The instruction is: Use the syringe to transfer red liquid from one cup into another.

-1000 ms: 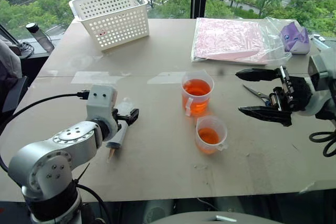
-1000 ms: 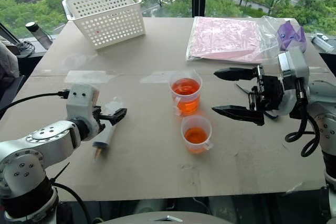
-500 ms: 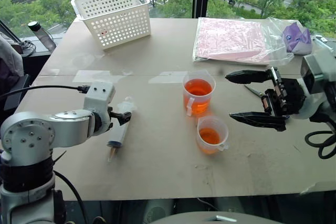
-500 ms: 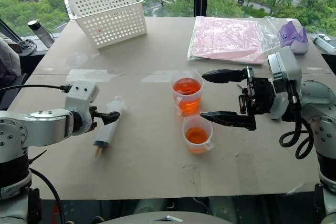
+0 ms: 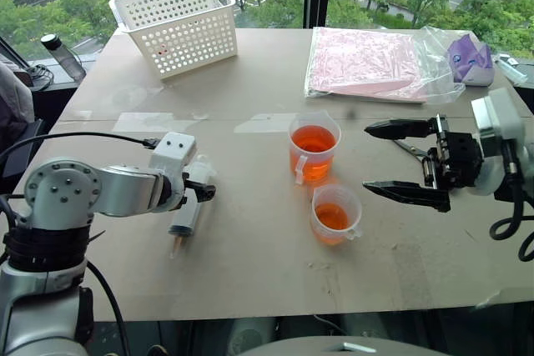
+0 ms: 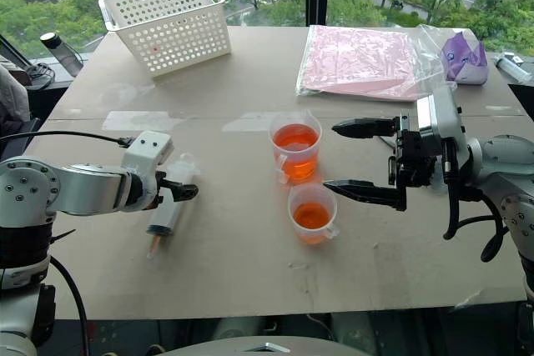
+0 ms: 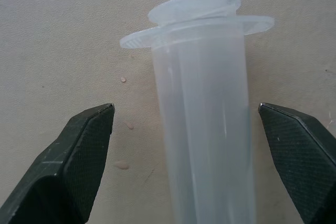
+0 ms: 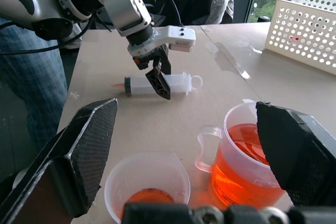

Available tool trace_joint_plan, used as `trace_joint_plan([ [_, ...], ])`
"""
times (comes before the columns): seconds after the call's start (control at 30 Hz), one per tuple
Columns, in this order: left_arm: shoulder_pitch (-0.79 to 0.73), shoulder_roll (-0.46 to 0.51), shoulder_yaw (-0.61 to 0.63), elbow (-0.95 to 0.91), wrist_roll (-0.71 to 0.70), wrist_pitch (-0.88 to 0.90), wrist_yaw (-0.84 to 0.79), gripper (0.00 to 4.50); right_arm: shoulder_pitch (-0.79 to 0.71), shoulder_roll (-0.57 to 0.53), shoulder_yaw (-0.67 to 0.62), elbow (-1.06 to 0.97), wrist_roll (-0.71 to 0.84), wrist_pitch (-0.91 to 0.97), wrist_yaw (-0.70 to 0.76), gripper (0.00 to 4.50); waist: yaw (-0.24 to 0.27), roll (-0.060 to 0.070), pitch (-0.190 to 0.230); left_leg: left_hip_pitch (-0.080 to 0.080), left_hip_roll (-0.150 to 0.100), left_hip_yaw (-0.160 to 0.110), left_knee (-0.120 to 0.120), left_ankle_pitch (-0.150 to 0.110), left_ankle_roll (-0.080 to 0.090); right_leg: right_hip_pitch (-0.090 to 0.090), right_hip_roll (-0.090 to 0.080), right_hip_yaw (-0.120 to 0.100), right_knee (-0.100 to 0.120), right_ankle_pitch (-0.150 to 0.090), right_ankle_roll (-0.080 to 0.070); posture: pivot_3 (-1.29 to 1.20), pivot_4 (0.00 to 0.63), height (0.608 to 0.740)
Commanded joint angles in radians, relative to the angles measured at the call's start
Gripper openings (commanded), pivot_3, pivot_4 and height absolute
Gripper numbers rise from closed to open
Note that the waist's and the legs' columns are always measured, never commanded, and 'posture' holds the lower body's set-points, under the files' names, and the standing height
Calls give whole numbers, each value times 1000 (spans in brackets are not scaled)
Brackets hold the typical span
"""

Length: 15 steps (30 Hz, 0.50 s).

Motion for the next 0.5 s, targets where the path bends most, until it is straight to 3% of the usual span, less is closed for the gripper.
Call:
trace_joint_plan([
  [0.03, -3, 43, -24, -11, -68, -57, 30, 4476, -28, -56, -46, -53, 60, 48, -9, 4500, 0, 0, 0, 0, 0, 0, 0, 0, 0, 0, 0, 0, 0, 0, 0, 0, 150, 740],
  [0.23, 8, 106, -93, -8, -172, -147, 78, 4476, -57, -89, -46, -63, 124, 98, -26, 4500, 0, 0, 0, 0, 0, 0, 0, 0, 0, 0, -1, 0, 0, 0, 0, 0, 150, 740],
  [0.4, 0, 143, -145, -10, -213, -210, 98, 2264, -56, -90, -39, -61, 120, 104, -28, 4500, 0, 0, 0, 0, 0, 0, 0, 0, 0, 0, -1, 0, 0, 0, 0, 0, 150, 740],
  [0.47, -6, 148, -160, -16, -212, -229, 102, 1506, -50, -91, -37, -59, 110, 100, -24, 4500, 0, 0, 0, 0, 0, 0, 0, 0, 0, 0, -1, 0, 0, 0, 0, 0, 150, 740],
  [0.5, -7, 151, -164, -21, -207, -237, 102, 1403, -48, -91, -37, -58, 108, 98, -23, 4500, 1, 0, 0, 0, 0, 0, 0, 0, 0, 0, -1, 0, 0, 0, 0, 0, 150, 740],
])
